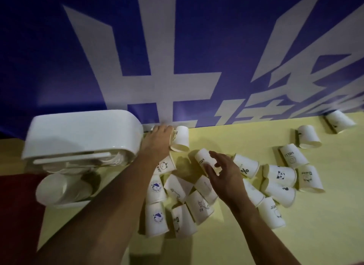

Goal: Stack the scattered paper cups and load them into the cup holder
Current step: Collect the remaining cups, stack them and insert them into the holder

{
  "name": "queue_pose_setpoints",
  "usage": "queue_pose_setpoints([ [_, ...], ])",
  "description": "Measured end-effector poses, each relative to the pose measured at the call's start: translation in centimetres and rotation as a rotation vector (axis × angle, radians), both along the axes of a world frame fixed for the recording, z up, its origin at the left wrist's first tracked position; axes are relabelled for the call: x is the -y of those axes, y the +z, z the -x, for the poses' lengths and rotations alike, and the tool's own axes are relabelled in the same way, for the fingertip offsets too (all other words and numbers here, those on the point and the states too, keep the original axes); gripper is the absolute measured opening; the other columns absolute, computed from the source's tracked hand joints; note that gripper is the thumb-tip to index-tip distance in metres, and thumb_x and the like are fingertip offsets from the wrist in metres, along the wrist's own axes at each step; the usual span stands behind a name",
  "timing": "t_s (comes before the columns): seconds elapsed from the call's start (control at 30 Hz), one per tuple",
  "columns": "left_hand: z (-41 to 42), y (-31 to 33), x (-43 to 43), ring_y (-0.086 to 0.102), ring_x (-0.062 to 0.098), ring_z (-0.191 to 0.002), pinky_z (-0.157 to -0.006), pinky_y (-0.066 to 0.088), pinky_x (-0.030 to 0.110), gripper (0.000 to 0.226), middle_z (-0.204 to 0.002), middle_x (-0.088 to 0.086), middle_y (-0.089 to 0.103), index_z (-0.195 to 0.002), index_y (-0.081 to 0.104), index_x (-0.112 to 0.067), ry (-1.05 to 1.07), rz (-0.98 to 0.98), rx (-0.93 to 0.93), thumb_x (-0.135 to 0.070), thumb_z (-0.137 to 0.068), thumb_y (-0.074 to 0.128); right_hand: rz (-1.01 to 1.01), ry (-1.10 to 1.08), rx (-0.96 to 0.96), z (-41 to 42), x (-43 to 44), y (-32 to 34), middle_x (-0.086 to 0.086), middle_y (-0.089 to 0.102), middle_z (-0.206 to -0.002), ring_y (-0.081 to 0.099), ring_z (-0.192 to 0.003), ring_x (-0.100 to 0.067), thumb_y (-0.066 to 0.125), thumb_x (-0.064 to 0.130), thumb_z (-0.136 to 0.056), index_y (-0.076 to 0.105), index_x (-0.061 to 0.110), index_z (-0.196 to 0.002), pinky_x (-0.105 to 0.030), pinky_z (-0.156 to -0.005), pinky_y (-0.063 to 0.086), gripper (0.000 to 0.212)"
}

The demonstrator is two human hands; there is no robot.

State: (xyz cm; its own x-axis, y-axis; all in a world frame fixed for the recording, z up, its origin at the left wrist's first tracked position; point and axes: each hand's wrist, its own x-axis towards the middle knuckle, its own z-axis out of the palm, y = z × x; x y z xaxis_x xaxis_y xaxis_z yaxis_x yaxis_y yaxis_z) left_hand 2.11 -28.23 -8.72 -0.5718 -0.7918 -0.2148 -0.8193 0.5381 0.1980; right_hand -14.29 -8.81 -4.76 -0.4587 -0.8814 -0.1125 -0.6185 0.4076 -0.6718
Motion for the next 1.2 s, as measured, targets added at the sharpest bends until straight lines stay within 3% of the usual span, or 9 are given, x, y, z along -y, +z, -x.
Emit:
queue_pose_setpoints([
  [0.2,1.7,-1.8,1.2,0.05,0.028,-0.131,-0.108,0.043,0.041,0.062,-0.141,0.007,0.052,-0.145,0.039,-0.022,-0.058,0.106,0.219,-0.023,-0.091,0.07,-0.045,0.16,-0.002,3.7,3.2,-1.6,0.0,0.063,-0.138,0.064,-0.112,-0.018,0.07,0.033,-0.095,0.059,0.019,-0.142,-0.036,-0.091,0.057,0.05],
  [0.3,1.9,-1.1,1.5,0.052,0.025,-0.127,-0.104,0.044,0.038,0.051,-0.138,0.005,0.053,-0.138,0.043,-0.023,-0.039,0.065,0.203,-0.026,-0.093,0.065,-0.09,0.312,-0.04,4.8,6.0,-1.5,0.0,0.056,-0.146,0.055,-0.129,-0.02,0.071,0.033,-0.095,0.054,0.021,-0.147,-0.038,-0.104,0.052,0.056],
  [0.47,0.3,3.1,-0.2,0.059,0.025,-0.12,-0.095,0.049,0.034,0.067,-0.137,0.002,0.059,-0.138,0.041,-0.023,0.206,-0.071,-0.068,-0.035,-0.085,0.08,-0.137,0.662,-0.26,5.5,12.3,-0.3,0.003,0.045,-0.156,0.046,-0.137,-0.021,0.075,0.028,-0.09,0.046,0.024,-0.152,-0.035,-0.106,0.046,0.069],
  [0.6,-0.9,6.0,-4.4,0.056,0.022,-0.122,-0.096,0.052,0.037,0.08,-0.141,-0.001,0.057,-0.145,0.042,-0.027,0.467,-0.123,-0.433,-0.049,-0.081,0.083,-0.198,1.06,-0.554,5.5,16.1,-1.0,0.003,0.032,-0.164,0.037,-0.143,-0.023,0.07,0.02,-0.092,0.038,0.031,-0.156,-0.041,-0.112,0.04,0.072],
  [0.73,-1.4,7.2,-8.1,0.048,0.008,-0.123,-0.094,0.046,0.025,0.074,-0.136,-0.015,0.047,-0.148,0.041,-0.031,0.567,-0.173,-0.682,-0.048,-0.086,0.076,-0.219,1.396,-0.876,5.6,17.9,-1.6,0.006,0.024,-0.167,0.031,-0.147,-0.026,0.06,0.025,-0.101,0.034,0.04,-0.156,-0.04,-0.112,0.039,0.062],
  [0.87,-2.0,7.2,-9.9,0.046,-0.004,-0.119,-0.087,0.041,0.007,0.072,-0.134,-0.02,0.045,-0.15,0.04,-0.029,0.568,-0.188,-0.743,-0.06,-0.087,0.06,-0.284,1.483,-1.037,6.1,18.4,-1.9,0.004,0.027,-0.165,0.024,-0.15,-0.03,0.065,0.027,-0.098,0.032,0.038,-0.156,-0.043,-0.115,0.034,0.067],
  [1.03,-3.2,6.8,-10.6,0.053,0.005,-0.123,-0.093,0.049,0.017,0.065,-0.132,-0.019,0.051,-0.144,0.044,-0.031,0.553,-0.227,-0.794,-0.051,-0.089,0.072,-0.184,1.29,-0.86,7.1,17.1,-2.9,0.003,0.052,-0.148,0.043,-0.132,-0.024,0.071,0.047,-0.089,0.044,0.026,-0.151,-0.039,-0.107,0.038,0.071],
  [1.2,-5.6,7.8,-11.1,0.055,-0.003,-0.115,-0.084,0.045,0.007,0.067,-0.121,-0.029,0.055,-0.13,0.05,-0.035,0.537,-0.249,-0.844,-0.056,-0.073,0.078,-0.084,0.766,-0.252,6.9,13.6,0.0,-0.005,0.059,-0.134,0.049,-0.111,-0.015,0.087,0.043,-0.076,0.048,0.018,-0.141,-0.037,-0.095,0.048,0.08],
])
